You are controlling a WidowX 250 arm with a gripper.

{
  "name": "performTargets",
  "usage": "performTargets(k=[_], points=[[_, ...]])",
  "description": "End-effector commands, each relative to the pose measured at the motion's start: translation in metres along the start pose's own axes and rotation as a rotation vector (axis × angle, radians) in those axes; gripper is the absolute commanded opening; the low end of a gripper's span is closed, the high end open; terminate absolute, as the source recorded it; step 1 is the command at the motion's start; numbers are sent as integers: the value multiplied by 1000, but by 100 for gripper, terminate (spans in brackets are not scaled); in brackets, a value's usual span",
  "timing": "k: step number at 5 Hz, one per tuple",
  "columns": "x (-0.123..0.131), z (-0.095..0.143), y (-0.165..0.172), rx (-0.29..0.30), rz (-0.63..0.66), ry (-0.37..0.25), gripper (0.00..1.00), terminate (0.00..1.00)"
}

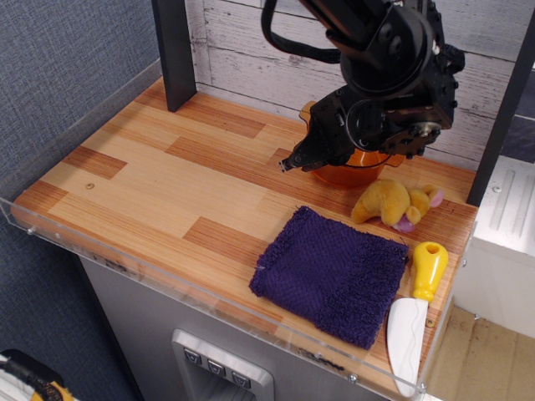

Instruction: Move the measuring cup to the front left corner of the table.

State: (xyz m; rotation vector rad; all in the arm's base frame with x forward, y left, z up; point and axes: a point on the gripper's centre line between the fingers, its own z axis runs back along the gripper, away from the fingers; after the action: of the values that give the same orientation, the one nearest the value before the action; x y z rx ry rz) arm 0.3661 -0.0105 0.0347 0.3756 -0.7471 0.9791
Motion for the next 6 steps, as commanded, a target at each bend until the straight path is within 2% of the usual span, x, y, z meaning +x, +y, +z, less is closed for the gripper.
performTargets(k=[1, 2, 3, 4, 6], points=[[62, 65, 12, -253, -58, -281, 0, 0], [100, 97, 40, -214, 108, -345, 0, 0], [119, 96, 75, -104, 311, -300, 0, 0], [114, 72, 121, 56, 476, -190, 0, 0], [111, 18, 204, 298, 507, -165, 0, 0]])
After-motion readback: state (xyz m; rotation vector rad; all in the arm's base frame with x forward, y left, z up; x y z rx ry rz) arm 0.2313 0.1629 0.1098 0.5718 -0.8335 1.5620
